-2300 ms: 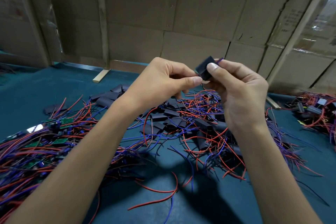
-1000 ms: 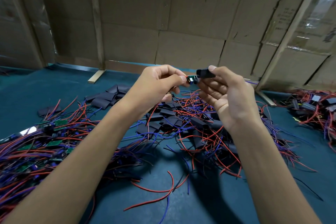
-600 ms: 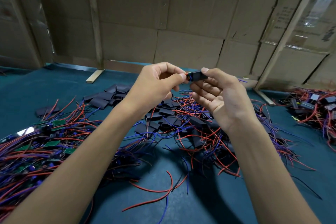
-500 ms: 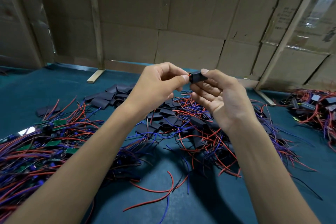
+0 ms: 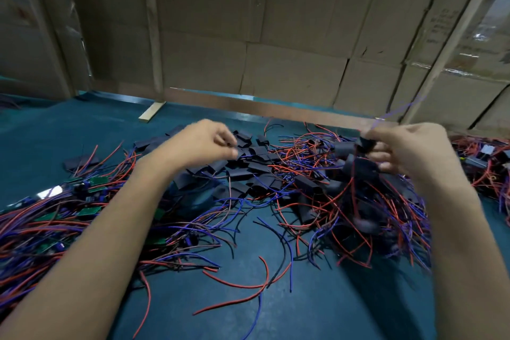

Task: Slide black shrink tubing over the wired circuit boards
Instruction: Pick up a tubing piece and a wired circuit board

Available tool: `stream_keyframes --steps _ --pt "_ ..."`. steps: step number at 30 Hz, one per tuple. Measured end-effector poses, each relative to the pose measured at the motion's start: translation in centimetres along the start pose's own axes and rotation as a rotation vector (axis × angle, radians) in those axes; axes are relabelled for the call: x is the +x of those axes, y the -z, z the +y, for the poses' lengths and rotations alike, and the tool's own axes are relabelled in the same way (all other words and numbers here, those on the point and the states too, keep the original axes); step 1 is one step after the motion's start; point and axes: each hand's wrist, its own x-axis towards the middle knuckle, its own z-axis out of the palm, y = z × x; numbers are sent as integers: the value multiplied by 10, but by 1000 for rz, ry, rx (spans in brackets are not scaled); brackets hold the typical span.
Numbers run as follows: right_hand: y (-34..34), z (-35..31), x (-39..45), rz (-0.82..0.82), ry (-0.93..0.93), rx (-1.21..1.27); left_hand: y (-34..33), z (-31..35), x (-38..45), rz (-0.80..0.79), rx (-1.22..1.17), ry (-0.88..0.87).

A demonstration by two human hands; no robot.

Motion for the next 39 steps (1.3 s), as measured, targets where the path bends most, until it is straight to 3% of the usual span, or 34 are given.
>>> stream_keyframes --steps 2,5,8,11,15,20,23,26,31,39 --pt "8 9 6 31 -79 -275 -6 -11 3 -172 124 16" --pt "9 10 1 134 12 -605 -26 -19 10 -199 267 -2" --pt "0 3 -6 214 166 -575 -50 -23 16 -157 411 -5" --pt "-16 -9 -15 221 292 -436 -59 -25 19 -93 361 -25" --pt "-47 -23 -40 -91 441 -337 -57 -26 21 -70 330 -15" --pt "-91 -24 -76 -577 617 -755 -57 -27 22 -78 381 -63" --pt "-123 -10 -94 -800 653 -798 -55 -25 21 -103 331 -78" --pt "-152 11 -103 -799 747 -791 -44 -24 20 -99 239 -35" --pt "-182 35 -127 -823 930 -803 -8 -21 12 148 171 -94" --pt "-167 22 -119 -921 756 -764 26 2 -9 313 16 -178"
